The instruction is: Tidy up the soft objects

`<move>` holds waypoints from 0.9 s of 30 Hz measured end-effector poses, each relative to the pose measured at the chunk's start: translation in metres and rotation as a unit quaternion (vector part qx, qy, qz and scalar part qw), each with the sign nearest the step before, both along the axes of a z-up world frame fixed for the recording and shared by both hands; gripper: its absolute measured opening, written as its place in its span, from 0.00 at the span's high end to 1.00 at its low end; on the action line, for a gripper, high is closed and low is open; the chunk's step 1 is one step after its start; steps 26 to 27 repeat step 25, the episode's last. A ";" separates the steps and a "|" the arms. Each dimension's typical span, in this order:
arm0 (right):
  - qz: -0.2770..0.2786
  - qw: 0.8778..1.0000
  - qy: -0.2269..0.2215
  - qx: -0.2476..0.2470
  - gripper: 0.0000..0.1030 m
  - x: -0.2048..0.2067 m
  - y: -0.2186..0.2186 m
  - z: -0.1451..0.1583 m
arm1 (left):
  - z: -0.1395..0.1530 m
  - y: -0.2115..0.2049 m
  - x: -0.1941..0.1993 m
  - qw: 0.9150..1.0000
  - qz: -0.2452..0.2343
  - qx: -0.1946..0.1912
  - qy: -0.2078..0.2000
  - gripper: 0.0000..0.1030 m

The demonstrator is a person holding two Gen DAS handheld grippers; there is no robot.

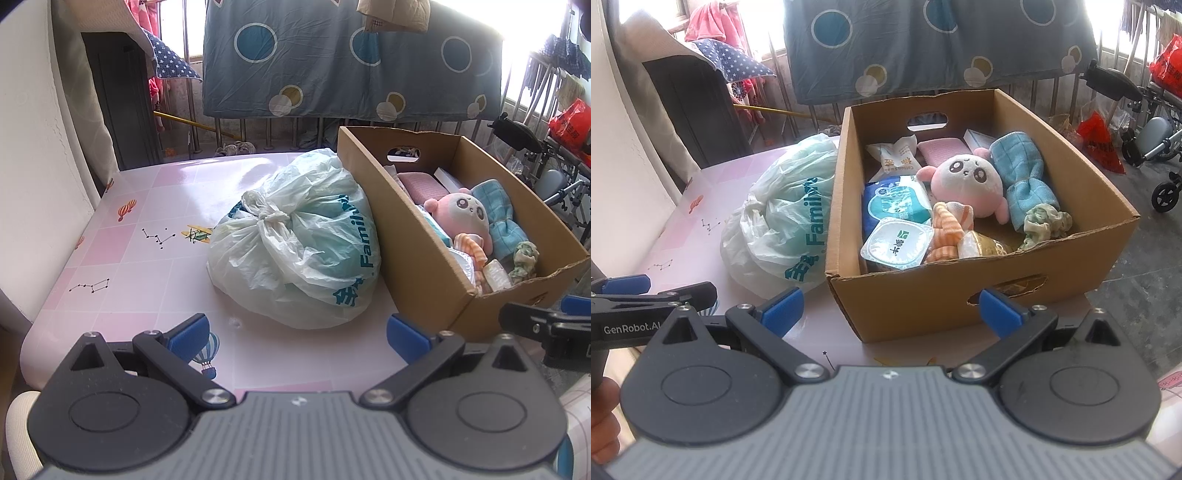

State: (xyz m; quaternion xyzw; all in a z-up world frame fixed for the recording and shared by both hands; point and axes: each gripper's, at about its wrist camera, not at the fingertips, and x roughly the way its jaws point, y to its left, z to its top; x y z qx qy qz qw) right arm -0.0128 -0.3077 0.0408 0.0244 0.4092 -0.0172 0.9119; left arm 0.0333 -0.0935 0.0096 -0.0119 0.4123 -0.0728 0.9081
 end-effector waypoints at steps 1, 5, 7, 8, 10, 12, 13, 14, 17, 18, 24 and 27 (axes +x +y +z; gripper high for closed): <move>0.001 1.000 0.000 0.000 0.01 0.000 0.000 0.000 | 0.000 -0.001 0.000 1.000 0.000 0.000 0.000 0.00; 0.001 1.000 0.000 -0.002 0.01 0.000 0.000 0.001 | 0.000 0.000 0.000 1.000 0.000 0.000 0.000 0.00; 0.001 1.000 0.000 -0.002 0.01 0.000 0.000 0.001 | 0.000 0.000 0.000 1.000 0.000 0.000 0.000 0.00; 0.001 1.000 0.000 -0.002 0.01 0.001 -0.001 0.001 | 0.000 0.000 0.000 1.000 0.000 0.000 0.000 0.00; 0.001 1.000 0.000 -0.002 0.01 0.001 -0.001 0.001 | 0.000 -0.001 0.000 1.000 0.000 0.000 0.000 0.00; 0.001 1.000 0.000 -0.002 0.01 0.001 -0.001 0.001 | 0.000 0.000 0.000 1.000 0.000 0.000 0.000 0.00; 0.001 1.000 0.000 -0.002 0.01 0.001 -0.001 0.001 | 0.000 0.000 0.000 1.000 0.000 0.000 0.000 0.00; 0.001 1.000 0.000 -0.002 0.01 0.001 -0.001 0.001 | 0.000 0.000 0.000 1.000 -0.001 0.000 0.000 0.00; 0.001 1.000 0.000 -0.003 0.01 0.001 -0.001 0.001 | 0.000 0.000 0.000 1.000 -0.001 0.000 0.000 0.00; 0.001 1.000 -0.001 -0.003 0.01 0.001 -0.002 0.001 | 0.000 0.000 0.000 1.000 0.000 0.000 0.000 0.00; 0.001 1.000 0.000 -0.002 0.01 0.001 -0.001 0.001 | 0.000 0.000 0.000 1.000 0.000 0.000 -0.001 0.00; 0.002 1.000 0.000 -0.003 0.01 0.001 -0.002 0.002 | 0.000 0.000 0.000 1.000 0.000 0.000 -0.001 0.00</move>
